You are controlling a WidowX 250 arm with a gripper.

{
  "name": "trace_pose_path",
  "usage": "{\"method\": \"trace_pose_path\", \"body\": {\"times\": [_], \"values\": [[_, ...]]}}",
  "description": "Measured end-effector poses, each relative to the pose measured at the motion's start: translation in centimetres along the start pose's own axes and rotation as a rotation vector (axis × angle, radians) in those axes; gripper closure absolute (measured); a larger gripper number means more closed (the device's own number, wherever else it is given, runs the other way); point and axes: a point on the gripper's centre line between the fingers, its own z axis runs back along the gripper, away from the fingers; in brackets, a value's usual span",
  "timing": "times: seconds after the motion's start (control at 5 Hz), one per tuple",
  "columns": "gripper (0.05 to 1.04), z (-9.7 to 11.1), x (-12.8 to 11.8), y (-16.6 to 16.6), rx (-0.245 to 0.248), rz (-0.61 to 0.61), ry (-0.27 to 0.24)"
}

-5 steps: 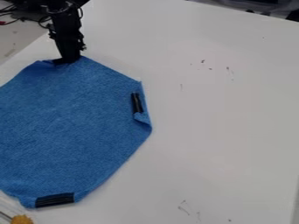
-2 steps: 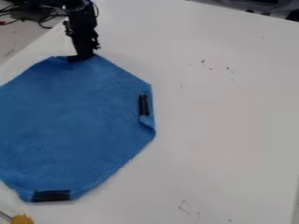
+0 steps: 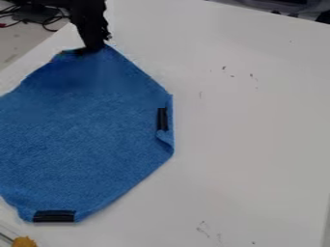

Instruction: Fold the cloth from the top to the bottom

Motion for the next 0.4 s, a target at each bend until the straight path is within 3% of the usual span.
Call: {"method": "trace_pose_path", "body": {"times": [0.2, 0.4], "values": [[1.021, 3.6, -2.2, -0.4, 0.046, 0.026, -0.069], [1.022, 6.6, -5.7, -1.8, 0.079, 0.039, -0.091]]}}
